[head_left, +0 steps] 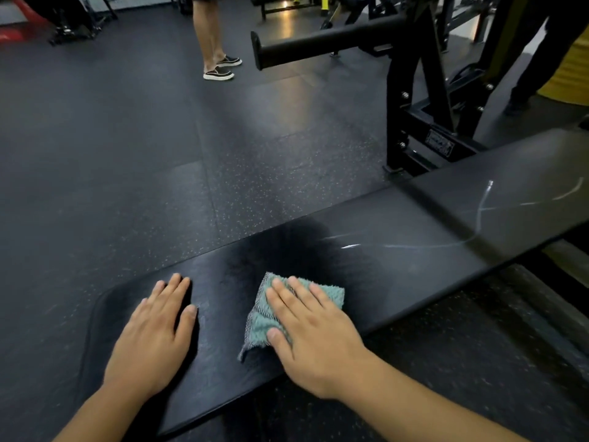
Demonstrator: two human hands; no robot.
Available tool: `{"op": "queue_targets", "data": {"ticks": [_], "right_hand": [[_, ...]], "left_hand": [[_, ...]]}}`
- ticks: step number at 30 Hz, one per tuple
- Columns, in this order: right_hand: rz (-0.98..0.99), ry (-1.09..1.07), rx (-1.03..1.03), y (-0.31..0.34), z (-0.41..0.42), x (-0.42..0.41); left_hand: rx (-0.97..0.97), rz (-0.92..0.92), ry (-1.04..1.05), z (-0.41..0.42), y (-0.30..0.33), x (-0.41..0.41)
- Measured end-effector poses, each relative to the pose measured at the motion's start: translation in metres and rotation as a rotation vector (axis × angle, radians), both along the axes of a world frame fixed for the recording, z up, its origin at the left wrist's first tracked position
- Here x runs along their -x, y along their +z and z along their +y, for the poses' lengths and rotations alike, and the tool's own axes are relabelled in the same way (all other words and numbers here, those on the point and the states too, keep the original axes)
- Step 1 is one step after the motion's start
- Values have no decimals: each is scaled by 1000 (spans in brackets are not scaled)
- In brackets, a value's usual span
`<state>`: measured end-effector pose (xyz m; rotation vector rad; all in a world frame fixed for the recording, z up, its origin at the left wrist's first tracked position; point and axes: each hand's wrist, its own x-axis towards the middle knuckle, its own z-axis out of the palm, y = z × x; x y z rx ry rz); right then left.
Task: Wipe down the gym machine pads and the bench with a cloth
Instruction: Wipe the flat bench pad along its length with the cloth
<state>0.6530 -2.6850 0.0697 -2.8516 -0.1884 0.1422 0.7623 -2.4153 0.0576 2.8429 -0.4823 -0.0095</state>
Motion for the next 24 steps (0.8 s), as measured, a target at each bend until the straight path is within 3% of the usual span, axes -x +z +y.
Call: {"op": "queue_targets", "data": {"ticks": [5,9,16,24], "right_hand": [[11,-212,42,-2,-60,6],[62,-294,66,2,-92,-37],[38,-259,74,-1,-103,-118],[65,-157,66,2,-96,-71]], "left_hand": [[15,20,4,-2,-3,1],[24,25,21,-6,-3,-1],[34,12,20,-5,-3,-3],[20,38,20,-8,3,0]]}}
